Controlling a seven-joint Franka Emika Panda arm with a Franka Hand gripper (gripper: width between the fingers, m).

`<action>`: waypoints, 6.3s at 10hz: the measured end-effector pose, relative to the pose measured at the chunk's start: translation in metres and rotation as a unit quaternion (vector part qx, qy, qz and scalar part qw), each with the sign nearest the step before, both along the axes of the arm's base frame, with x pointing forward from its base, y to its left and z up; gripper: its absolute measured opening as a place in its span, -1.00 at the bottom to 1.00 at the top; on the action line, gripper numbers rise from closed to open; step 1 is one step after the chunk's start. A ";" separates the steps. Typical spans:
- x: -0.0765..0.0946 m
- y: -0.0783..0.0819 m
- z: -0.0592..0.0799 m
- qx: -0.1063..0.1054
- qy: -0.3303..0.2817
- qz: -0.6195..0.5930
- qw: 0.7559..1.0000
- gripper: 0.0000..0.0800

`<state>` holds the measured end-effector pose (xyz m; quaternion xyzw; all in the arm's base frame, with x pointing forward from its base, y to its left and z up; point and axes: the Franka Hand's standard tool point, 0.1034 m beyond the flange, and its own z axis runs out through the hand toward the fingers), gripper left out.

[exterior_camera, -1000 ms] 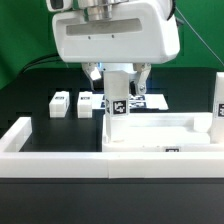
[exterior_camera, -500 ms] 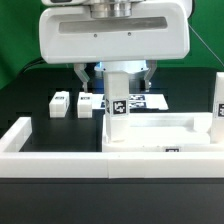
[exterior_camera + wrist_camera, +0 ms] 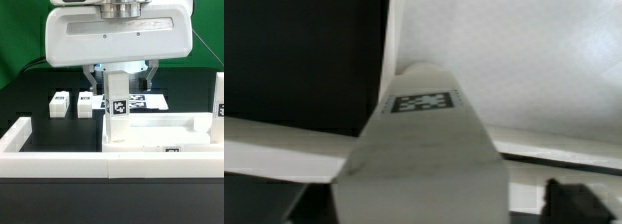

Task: Assemble desk

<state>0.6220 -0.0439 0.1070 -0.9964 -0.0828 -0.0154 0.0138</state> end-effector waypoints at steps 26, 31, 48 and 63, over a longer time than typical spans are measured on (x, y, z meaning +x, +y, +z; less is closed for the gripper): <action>-0.001 -0.007 -0.002 0.042 0.027 -0.564 0.825 0.54; -0.001 -0.006 -0.002 0.036 0.015 -0.390 0.920 0.62; 0.000 -0.001 -0.004 0.001 -0.010 -0.020 1.000 -0.28; -0.009 -0.018 -0.007 0.075 0.045 -0.715 0.694 -0.28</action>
Offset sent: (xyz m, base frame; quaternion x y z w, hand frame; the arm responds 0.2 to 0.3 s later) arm 0.0000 0.0000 0.0000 0.0000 0.0000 0.0000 1.0000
